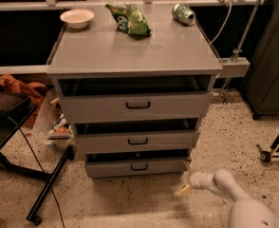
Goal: Close bottom drawer
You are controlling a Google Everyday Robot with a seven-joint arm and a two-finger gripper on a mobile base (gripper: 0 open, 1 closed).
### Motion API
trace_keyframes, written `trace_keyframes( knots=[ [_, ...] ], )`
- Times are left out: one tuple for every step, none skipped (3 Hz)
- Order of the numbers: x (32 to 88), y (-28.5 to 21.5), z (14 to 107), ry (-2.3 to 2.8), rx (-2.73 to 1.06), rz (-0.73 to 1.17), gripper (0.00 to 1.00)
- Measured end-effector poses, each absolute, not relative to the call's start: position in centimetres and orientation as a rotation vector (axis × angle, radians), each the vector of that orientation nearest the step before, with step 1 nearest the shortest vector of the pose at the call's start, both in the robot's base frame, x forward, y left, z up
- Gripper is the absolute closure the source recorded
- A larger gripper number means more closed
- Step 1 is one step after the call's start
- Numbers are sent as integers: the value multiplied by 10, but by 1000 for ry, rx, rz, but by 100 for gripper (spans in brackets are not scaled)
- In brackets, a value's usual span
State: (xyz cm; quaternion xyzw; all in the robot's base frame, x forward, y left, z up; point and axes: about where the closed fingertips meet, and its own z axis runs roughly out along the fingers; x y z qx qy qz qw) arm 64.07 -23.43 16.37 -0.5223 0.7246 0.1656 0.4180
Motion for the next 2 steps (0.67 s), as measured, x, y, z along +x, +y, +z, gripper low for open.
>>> trace_keyframes(
  knots=[
    [625,-241,164,1858,-1235,428,0],
    [623,-240,162,1860,-1234,432,0]
  ],
)
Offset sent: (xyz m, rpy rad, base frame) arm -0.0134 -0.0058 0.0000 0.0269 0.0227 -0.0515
